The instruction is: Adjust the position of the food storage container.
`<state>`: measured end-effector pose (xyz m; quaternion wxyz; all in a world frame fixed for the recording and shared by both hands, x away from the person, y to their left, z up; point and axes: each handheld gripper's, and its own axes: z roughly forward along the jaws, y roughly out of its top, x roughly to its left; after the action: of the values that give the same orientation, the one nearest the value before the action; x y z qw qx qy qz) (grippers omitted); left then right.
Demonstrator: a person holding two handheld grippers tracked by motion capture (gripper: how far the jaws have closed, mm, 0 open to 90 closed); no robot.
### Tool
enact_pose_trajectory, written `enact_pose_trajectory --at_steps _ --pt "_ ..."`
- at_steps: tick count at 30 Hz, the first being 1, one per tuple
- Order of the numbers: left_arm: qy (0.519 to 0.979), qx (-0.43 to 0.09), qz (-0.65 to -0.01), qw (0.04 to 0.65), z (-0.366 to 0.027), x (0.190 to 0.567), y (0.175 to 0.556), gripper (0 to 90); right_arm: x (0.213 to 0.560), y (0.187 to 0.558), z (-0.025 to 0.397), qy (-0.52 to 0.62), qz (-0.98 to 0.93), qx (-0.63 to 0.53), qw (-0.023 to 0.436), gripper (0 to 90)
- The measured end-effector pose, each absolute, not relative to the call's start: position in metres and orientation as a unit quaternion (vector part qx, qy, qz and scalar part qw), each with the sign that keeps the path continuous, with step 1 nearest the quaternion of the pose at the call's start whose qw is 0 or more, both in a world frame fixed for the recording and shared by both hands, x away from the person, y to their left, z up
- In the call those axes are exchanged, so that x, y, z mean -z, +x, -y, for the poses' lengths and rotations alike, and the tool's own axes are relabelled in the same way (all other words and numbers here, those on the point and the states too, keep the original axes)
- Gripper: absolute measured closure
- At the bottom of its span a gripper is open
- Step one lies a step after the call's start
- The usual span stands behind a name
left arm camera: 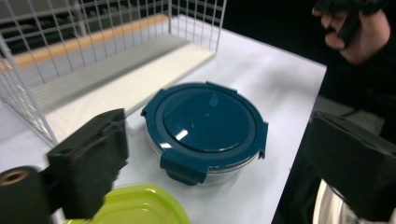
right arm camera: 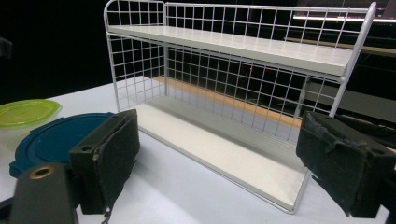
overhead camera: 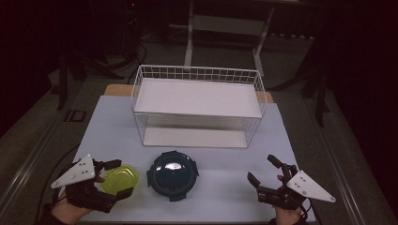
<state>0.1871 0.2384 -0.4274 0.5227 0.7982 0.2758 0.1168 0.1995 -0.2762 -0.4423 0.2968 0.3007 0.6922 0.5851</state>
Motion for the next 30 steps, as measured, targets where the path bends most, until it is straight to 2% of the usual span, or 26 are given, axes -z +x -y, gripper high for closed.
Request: enact_pose_trajectory --at_steps 1,3,8,10,20,26,30 --pt "0.803 -0.114 -0.274 0.517 -0.237 0.428 0.189 13.1 0.442 0.199 0.276 0.300 -0.692 -0.585 0.297 13.1" --pt "0.810 -0.102 -0.269 0.510 -0.235 0.430 0.193 15.4 0.442 0.199 0.276 0.299 -0.692 -0.585 0.298 13.1" --pt "0.828 -0.098 -0.268 0.482 -0.230 0.437 0.199 32.4 0.442 0.200 0.277 0.300 -0.691 -0.587 0.296 13.1" --pt "0.835 -0.094 -0.270 0.469 -0.229 0.439 0.201 34.0 0.443 0.200 0.277 0.300 -0.692 -0.587 0.295 13.1" --pt "0.865 -0.079 -0.310 0.388 -0.216 0.457 0.211 72.4 0.443 0.200 0.275 0.297 -0.696 -0.586 0.290 13.1" --pt "0.875 -0.077 -0.331 0.344 -0.201 0.461 0.214 86.1 0.444 0.201 0.275 0.297 -0.697 -0.586 0.287 13.1" --pt "0.883 -0.079 -0.329 0.327 -0.194 0.462 0.218 88.1 0.444 0.201 0.275 0.297 -0.697 -0.586 0.286 13.1"
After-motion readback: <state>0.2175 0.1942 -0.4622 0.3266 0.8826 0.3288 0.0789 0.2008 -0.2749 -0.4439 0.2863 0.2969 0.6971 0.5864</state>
